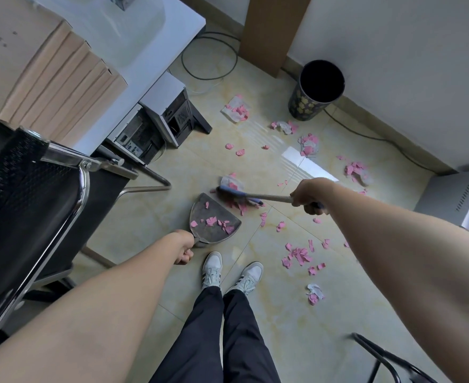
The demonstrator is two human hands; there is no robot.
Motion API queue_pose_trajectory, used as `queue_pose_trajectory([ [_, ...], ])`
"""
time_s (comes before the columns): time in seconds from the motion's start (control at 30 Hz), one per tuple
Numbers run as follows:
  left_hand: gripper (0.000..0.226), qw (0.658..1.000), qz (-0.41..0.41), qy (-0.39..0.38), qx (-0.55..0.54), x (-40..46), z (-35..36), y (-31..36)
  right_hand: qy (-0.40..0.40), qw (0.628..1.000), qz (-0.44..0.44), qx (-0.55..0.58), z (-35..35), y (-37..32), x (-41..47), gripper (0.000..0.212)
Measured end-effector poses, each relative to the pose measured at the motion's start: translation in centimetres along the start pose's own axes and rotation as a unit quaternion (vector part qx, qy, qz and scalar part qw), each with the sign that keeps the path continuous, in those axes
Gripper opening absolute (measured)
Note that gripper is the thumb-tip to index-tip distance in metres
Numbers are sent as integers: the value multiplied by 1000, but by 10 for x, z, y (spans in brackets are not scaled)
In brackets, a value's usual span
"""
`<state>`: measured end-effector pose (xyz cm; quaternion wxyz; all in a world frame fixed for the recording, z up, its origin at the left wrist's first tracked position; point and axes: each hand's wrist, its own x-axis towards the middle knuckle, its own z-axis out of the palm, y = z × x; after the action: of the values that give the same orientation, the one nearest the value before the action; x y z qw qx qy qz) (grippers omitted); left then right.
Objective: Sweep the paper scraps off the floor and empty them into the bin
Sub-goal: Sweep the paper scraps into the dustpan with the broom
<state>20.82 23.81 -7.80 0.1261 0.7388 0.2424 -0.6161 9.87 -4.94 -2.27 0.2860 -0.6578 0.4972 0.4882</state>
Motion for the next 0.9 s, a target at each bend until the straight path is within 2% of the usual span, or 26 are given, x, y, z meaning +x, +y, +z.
queue_pose_trajectory([
  [0.23, 29, 1000, 14, -3, -7, -1, 0, 3, -19, 997, 10, 67, -15, 2, -1, 25],
  [0.33, 29, 1000, 15, -7, -9, -1, -1, 3, 2, 994, -22, 103, -12, -7, 6, 34],
  [0.47, 31, 1000, 19, -9, -19, -2, -3, 4, 71, 989, -49, 118, -8, -26, 11, 42],
  [0.63, 33, 999, 21, -13, -26, -4, -3, 7, 120, 988, -62, 77, -3, -50, 10, 38],
  [0.73, 32, 999, 18, -21, -25, -5, -4, 8, 111, 991, -62, 35, -2, -61, 14, 37],
  [0.9, 34, 999, 16, -9, -41, -3, -4, 9, 73, 996, -34, -22, 3, -58, 16, 24],
])
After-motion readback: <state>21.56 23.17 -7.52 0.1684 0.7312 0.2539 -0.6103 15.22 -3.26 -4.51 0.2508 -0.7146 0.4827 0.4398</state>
